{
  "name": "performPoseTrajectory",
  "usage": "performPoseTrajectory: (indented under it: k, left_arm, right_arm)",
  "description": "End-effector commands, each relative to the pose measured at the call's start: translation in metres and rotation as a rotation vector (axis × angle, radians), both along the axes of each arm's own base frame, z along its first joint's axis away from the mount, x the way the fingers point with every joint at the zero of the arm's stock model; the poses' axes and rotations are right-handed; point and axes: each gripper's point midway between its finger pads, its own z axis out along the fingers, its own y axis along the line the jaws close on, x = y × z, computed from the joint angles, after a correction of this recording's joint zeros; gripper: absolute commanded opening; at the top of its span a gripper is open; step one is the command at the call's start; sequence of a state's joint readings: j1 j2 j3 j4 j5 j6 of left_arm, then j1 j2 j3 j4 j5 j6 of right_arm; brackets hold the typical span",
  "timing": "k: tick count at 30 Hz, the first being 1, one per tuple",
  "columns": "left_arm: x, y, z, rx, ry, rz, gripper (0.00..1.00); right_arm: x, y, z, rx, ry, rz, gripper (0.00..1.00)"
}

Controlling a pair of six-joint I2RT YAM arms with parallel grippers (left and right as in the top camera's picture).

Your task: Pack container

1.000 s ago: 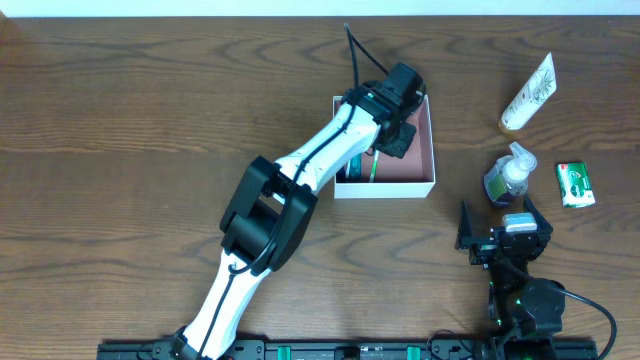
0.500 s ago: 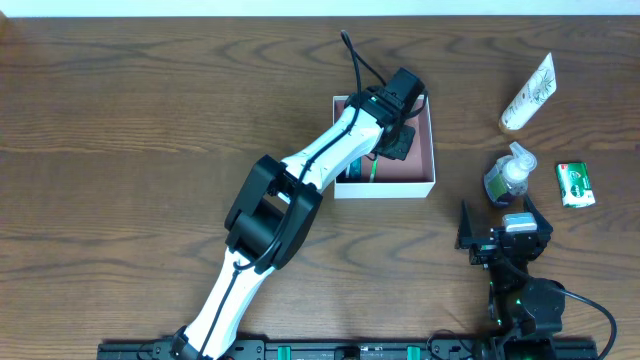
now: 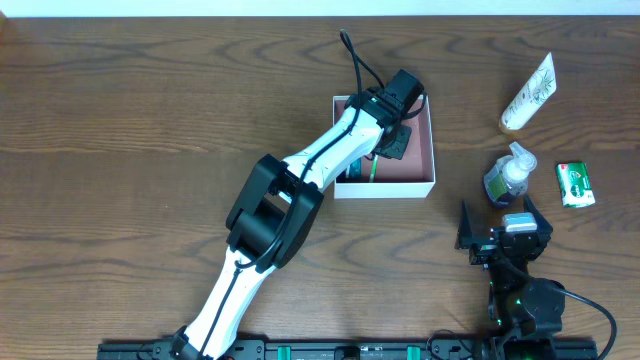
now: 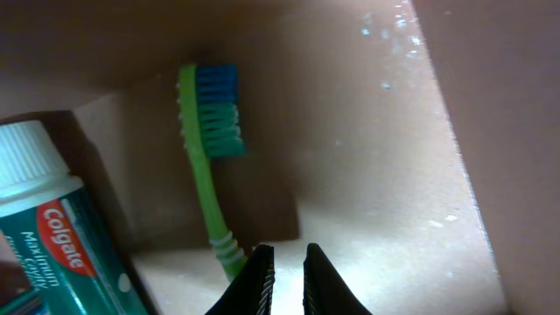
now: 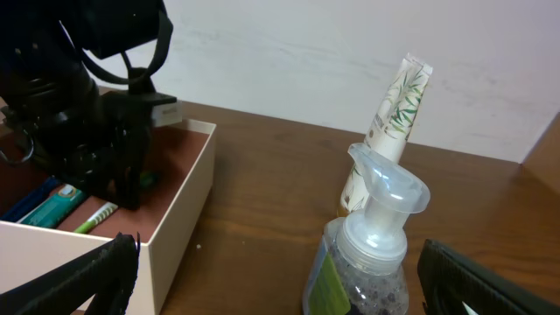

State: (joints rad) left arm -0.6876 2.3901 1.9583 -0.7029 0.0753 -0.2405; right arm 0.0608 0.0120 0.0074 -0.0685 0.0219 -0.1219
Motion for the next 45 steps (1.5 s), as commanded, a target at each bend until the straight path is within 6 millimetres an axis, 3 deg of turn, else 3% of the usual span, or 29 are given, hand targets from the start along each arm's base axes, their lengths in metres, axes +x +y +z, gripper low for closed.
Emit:
performPoseTrajectory:
  k: [1,22,34,45]
  left_arm:
    - [0.003,0.013,-0.015,0.063,-0.002,0.035,0.14]
    - [0.004,0.035,-0.018,0.142,0.006,0.06,0.14]
    - [0.004,0.035,-0.018,0.147,0.004,0.043,0.15]
    - [0.02,0.022,0.024,0.089,-0.065,0.047,0.15]
  right_arm:
    - [0.0,-0.004,0.0,-0.015,-0.002,-0.016,0.99]
    - [0.0,-0.004,0.0,-0.015,-0.002,-0.016,0.99]
    - [0.0,-0.004,0.0,-0.015,-0.002,-0.016,0.99]
    - [0.0,-0.004,0.0,-0.015,-0.002,-0.016,0.99]
